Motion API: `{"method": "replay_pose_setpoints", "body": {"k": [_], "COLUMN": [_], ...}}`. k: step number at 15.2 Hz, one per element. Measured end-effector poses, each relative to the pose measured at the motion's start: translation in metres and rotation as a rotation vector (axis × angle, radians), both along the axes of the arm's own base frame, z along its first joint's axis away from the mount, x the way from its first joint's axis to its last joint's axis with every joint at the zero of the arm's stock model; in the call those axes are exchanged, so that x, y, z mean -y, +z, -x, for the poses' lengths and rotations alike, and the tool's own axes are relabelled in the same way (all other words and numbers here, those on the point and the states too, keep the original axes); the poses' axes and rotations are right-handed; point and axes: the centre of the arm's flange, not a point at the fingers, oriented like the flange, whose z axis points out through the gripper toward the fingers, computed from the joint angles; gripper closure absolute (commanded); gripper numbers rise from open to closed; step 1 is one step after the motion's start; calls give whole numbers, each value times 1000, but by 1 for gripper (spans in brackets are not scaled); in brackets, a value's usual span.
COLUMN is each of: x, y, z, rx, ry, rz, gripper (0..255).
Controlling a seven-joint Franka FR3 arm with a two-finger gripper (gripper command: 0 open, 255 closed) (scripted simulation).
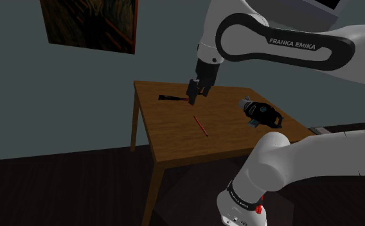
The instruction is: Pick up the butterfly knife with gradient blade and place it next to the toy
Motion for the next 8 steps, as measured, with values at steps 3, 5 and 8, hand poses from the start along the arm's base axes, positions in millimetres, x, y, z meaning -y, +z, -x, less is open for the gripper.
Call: {"method": "replay_pose_setpoints", "body": {"k": [3,5,8], "x": [14,36,73], "y": [-6,-14,-32], "z": [-4,-14,-29], "rx": [1,2,5], "ry": [33,86,172], "rz": [-6,-15,-30], "gripper": [0,0,0]}}
